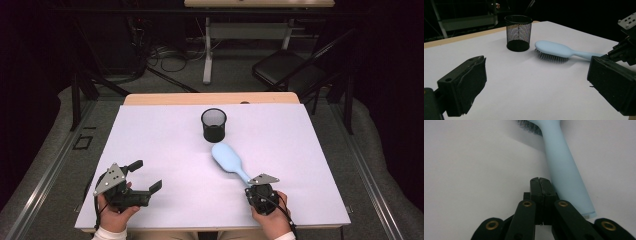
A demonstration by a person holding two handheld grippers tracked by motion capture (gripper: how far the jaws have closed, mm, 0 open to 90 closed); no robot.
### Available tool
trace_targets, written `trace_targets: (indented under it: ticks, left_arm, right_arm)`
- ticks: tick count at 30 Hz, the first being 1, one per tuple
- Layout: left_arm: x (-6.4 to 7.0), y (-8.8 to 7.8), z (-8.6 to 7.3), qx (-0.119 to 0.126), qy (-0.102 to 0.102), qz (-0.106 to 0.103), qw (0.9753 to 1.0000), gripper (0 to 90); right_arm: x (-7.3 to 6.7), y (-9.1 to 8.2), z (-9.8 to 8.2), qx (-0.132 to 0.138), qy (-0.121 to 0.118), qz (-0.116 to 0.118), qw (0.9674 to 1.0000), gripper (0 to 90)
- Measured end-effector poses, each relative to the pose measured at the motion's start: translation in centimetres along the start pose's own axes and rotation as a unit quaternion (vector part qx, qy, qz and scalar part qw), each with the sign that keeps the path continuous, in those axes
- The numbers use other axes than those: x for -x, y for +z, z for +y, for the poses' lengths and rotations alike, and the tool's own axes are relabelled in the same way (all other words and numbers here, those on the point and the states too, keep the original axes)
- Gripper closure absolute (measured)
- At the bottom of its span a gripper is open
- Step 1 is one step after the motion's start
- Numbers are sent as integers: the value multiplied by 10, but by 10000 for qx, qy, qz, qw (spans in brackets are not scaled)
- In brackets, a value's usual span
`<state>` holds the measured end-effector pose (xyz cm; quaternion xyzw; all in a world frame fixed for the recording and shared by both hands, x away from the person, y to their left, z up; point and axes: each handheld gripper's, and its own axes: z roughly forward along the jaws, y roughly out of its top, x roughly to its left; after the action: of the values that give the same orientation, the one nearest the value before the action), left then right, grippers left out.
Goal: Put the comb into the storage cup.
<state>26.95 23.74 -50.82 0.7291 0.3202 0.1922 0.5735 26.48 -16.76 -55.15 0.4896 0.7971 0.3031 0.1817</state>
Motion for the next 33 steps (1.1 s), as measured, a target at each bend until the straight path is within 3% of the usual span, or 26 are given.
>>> trace_targets:
  ticks: [21, 33]
  left_arm:
    - [0, 0, 0, -23, -16, -4, 10000, 23]
    - [-1, 1, 0, -5, -26, -41, 10000, 23]
  right_arm:
    - [-2, -1, -1, 18, -27, 79, 10000, 900]
    - [-3, -6, 1, 336, -107, 243, 9991, 887]
